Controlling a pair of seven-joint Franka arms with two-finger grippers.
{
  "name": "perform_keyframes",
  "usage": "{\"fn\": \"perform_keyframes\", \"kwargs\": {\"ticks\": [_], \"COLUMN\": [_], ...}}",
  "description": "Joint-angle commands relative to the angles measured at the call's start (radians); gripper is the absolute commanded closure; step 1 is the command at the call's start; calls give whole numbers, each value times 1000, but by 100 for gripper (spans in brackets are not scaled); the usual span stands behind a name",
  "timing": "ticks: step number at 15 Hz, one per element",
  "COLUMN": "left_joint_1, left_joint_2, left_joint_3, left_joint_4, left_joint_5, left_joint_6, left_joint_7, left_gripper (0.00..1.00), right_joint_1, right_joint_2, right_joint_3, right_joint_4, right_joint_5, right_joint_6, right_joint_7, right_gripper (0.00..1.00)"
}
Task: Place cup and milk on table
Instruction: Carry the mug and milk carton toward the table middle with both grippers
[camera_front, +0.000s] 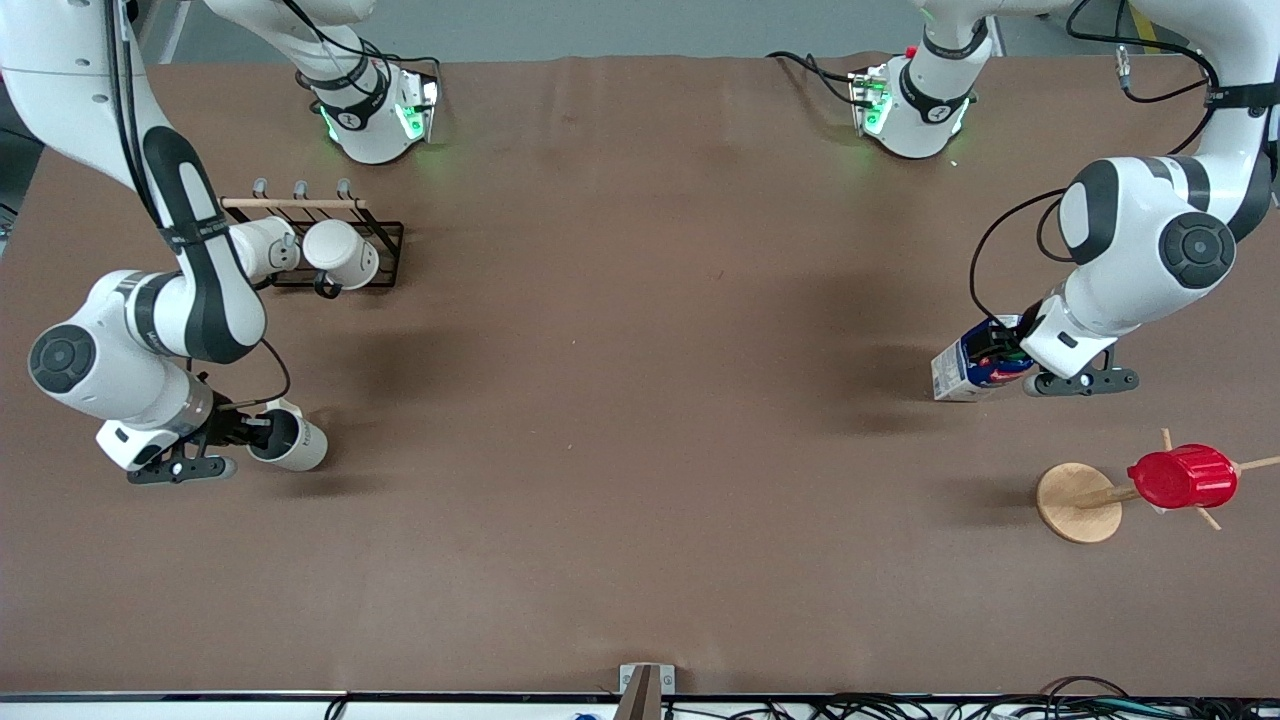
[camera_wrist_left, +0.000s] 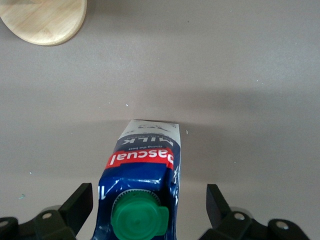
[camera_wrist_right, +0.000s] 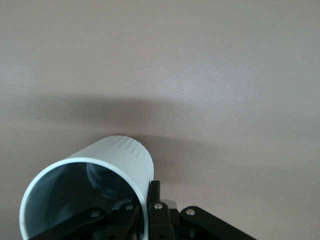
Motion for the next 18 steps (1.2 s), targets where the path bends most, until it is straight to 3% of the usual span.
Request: {"fn": "perform_keyframes", "kwargs": {"ticks": [1,3,6,8,11,13,18], "left_joint_1": [3,3,3,3,3,3,-23], "left_joint_2": [-16,-17,-17,-19,-36,-57,-54], "left_joint_3": [-1,-1,-1,-1,-1,-1,-7], "left_joint_4": [-21,-22,-21,-19,-15,-9,155], "left_joint_5": [21,20,20,20,20,20,20], "left_joint_6": [15,15,15,15,6,-12,-183], "left_joint_7": [10,10,10,8,8,10,-7], "left_gripper": [1,11,49,64,73,73,76], "right_joint_1": [21,44,177,289,476,563,694], "right_joint_2": [-59,-90,-107,-104,-94,-52,50], "right_joint_3": [23,63,75,75,72,72,67], "right_joint_4": [49,52,52,52,92,129,133], "right_joint_5": [28,90,92,92,78,77,57], "right_joint_6": [-127,-176,-204,-194,-183,-154,-22], "right_joint_7": [21,96,336,511,776,919,1081], "right_gripper": [100,100,100,100,100,100,100]}}
